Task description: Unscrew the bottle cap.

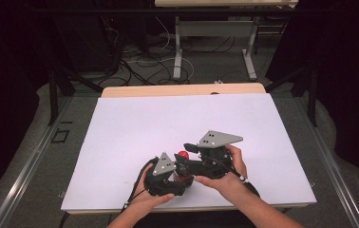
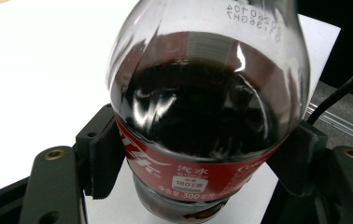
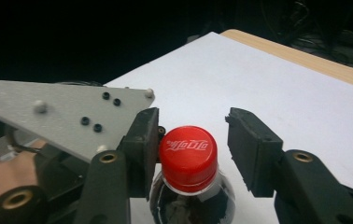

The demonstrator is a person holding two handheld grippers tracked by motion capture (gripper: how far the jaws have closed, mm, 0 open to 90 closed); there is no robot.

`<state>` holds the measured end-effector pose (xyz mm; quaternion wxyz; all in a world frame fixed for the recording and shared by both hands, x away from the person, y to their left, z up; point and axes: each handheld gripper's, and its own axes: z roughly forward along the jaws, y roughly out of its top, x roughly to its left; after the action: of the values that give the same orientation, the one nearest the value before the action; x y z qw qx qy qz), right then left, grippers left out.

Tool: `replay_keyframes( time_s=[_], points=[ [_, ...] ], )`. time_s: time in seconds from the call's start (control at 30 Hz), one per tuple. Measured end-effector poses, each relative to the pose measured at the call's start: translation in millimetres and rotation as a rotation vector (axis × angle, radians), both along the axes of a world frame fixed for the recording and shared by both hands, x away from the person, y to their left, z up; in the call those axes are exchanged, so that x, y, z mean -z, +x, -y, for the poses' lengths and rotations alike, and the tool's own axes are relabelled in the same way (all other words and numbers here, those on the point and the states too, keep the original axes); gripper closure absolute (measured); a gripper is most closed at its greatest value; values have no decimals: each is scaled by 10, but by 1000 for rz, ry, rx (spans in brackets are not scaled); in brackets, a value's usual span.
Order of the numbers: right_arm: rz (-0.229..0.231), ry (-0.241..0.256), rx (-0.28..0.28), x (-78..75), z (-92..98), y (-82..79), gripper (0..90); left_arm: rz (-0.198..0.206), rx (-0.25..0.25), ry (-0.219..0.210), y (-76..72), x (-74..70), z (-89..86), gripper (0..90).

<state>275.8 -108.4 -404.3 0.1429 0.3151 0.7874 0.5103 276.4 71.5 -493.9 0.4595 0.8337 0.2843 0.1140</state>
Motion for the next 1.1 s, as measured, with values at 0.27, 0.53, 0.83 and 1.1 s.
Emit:
replay_keyframes(
  time_s=[0.27, 0.53, 0.83, 1.1],
  points=[
    [14, -11, -17, 43, -9, -2, 600, -8, 2, -2, 3, -21, -26, 294],
    [2, -28, -155, 31, 68, 113, 607, -1, 15, 5, 6, -11, -21, 293],
    [-17, -117, -656, -78, 194, 595, 612, 10, 41, -3, -18, -4, 13, 294],
    [31, -118, -831, -78, 163, 744, 609, 7, 39, -5, -20, -14, 1, 294]
  ],
)
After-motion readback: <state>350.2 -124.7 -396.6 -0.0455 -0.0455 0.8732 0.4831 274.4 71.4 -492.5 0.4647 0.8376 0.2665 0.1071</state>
